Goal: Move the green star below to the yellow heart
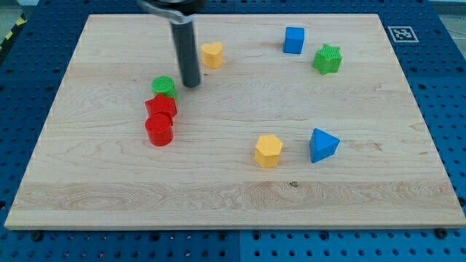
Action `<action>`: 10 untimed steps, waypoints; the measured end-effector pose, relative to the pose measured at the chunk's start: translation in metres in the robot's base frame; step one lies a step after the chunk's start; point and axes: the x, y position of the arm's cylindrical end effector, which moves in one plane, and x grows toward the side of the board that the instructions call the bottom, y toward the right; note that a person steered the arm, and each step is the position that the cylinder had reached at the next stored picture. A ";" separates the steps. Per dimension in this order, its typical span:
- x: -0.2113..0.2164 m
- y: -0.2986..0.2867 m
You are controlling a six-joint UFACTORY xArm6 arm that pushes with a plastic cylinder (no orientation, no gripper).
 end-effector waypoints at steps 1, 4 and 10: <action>0.000 0.032; 0.008 0.188; -0.021 0.331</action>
